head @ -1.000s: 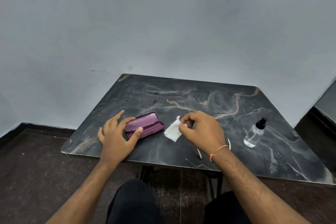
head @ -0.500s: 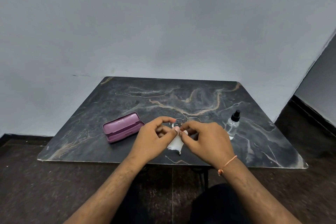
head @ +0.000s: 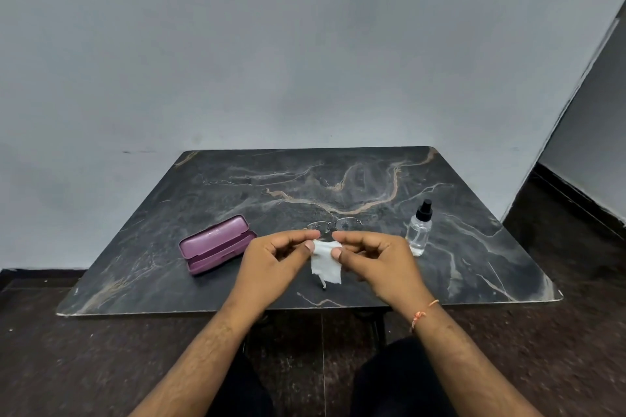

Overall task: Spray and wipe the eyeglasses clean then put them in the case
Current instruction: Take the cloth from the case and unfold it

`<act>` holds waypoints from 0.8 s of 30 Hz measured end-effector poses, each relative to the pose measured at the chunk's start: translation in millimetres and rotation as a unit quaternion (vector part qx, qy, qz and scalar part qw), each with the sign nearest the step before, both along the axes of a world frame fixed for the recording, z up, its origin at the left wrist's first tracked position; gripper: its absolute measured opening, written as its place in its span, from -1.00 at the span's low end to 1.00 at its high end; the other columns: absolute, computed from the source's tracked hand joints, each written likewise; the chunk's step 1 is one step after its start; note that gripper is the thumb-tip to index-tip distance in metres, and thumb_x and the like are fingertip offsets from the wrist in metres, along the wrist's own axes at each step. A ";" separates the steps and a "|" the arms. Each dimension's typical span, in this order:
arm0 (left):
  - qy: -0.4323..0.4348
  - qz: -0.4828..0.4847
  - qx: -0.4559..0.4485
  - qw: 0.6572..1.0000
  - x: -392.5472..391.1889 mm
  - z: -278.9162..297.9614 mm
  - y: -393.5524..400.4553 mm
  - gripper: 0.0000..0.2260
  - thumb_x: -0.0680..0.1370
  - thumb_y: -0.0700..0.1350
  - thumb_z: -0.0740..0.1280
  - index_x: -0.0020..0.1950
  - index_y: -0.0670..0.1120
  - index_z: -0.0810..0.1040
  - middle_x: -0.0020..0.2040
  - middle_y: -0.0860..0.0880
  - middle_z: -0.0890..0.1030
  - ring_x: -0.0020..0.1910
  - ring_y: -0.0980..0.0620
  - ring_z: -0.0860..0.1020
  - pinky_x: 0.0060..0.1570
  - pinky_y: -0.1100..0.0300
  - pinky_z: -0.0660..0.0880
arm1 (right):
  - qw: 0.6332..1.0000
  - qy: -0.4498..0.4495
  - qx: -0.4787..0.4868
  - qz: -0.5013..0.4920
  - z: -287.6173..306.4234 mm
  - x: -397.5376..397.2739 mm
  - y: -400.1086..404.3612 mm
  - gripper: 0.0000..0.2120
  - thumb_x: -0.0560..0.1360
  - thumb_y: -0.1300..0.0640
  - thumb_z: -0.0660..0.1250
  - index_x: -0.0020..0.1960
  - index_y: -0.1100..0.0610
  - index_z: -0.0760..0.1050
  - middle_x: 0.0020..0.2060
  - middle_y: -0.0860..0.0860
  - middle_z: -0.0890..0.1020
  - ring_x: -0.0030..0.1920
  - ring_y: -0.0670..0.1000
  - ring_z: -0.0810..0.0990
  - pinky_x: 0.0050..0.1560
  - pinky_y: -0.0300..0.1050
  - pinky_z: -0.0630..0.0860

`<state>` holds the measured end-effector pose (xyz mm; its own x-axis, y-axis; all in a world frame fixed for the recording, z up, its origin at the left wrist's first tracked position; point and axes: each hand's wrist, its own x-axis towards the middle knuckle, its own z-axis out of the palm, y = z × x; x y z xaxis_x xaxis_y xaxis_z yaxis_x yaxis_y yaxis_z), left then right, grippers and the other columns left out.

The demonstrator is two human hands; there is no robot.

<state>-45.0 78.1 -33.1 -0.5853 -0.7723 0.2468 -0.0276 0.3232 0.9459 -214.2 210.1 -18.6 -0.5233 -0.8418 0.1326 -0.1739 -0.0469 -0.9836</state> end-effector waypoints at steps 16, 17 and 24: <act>-0.050 -0.020 -0.142 0.988 -0.6 2.6 3.7 -0.86 0.54 -0.08 0.64 0.03 0.15 0.80 -0.02 0.15 0.75 0.02 0.08 0.74 0.01 0.29 0.63 | 0.963 0.271 -0.004 -0.018 -4.6 -11.7 5.8 -0.93 0.51 -0.04 0.60 -0.06 -0.10 0.74 -0.09 -0.14 0.68 -0.07 -0.04 0.68 -0.09 -0.23 0.58; -0.046 -0.019 -0.147 0.988 -0.7 2.2 2.4 -0.88 0.54 -0.09 0.64 0.00 0.13 0.80 -0.03 0.14 0.74 0.02 0.10 0.73 0.02 0.34 0.60 | 0.969 0.245 -0.008 -0.016 -6.4 -11.5 5.2 -0.92 0.50 -0.04 0.59 -0.06 -0.09 0.72 -0.06 -0.15 0.70 -0.05 -0.05 0.70 -0.06 -0.21 0.60; -0.033 -0.037 -0.091 0.995 -6.2 -12.0 -5.9 -0.92 0.58 -0.06 0.61 -0.03 0.14 0.80 -0.06 0.18 0.80 -0.07 0.20 0.75 0.00 0.41 0.58 | 0.998 0.000 -0.017 0.053 -21.6 -4.3 0.5 -0.74 0.50 0.26 0.61 0.14 0.08 0.68 -0.10 0.05 0.81 -0.15 -0.07 0.73 -0.02 -0.15 0.67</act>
<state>-51.2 72.2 -45.1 -0.6585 -0.6724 0.3380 -0.0574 0.4926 0.8683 -218.4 210.6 -40.1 -0.4314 -0.8876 0.1615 -0.1668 -0.0975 -0.9812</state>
